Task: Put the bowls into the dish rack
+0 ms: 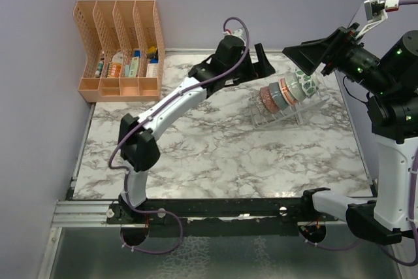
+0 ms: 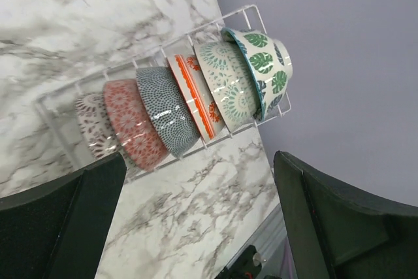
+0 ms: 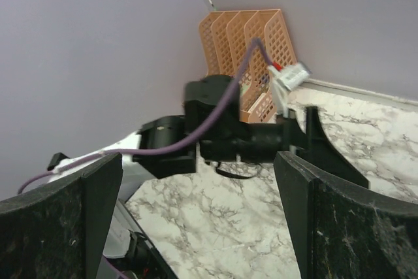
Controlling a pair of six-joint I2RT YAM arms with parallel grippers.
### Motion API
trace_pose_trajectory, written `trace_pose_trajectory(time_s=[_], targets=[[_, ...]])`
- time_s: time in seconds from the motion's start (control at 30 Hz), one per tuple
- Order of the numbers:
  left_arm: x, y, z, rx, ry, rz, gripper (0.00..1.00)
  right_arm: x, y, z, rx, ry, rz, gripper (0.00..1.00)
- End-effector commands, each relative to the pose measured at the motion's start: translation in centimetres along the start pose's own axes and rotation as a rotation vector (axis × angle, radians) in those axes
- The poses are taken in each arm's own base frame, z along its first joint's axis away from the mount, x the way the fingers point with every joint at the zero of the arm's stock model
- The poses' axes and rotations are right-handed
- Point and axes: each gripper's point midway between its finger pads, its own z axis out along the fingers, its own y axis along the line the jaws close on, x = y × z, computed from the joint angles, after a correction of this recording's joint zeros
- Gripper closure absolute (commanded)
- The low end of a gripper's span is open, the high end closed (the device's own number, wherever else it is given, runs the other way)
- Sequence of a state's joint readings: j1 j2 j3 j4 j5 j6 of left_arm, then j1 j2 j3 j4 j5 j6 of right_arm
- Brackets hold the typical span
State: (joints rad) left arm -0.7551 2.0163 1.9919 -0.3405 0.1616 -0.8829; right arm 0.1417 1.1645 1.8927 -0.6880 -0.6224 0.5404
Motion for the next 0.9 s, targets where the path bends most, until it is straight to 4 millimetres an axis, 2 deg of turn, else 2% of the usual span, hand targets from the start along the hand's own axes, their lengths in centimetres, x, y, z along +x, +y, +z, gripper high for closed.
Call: trace_pose_trajectory(time_s=[0.0, 0.13, 0.17, 0.23, 0.37, 0.57, 0.87], targets=[[-4.7, 0.9, -7.6, -0.167, -0.181, 0.149, 0.01, -0.1, 0.4, -0.5, -0.011, -0.004, -0.021, 0.00], [-6.0, 4.5, -12.1, -0.394, -0.287, 0.142, 0.01, 0.2, 0.1, -0.5, 0.003, 0.002, -0.018, 0.00], [-6.4, 5.0, -13.9, -0.439, -0.321, 0.127, 0.01, 0.3, -0.1, -0.5, 0.007, 0.006, -0.017, 0.00], [-6.9, 6.4, -16.2, -0.531, -0.369, 0.126, 0.01, 0.6, -0.4, -0.3, 0.013, 0.016, -0.010, 0.00], [-7.5, 8.1, -19.3, -0.672, -0.407, 0.141, 0.01, 1.4, -1.0, 0.0, 0.023, 0.038, 0.007, 0.00], [-7.3, 9.5, -21.5, -0.770, -0.413, 0.158, 0.01, 2.3, -2.1, 0.4, 0.047, 0.056, 0.011, 0.00], [-8.1, 9.1, -21.6, -0.769, -0.415, 0.213, 0.01, 2.5, -3.0, 0.8, 0.073, 0.063, 0.014, 0.00]])
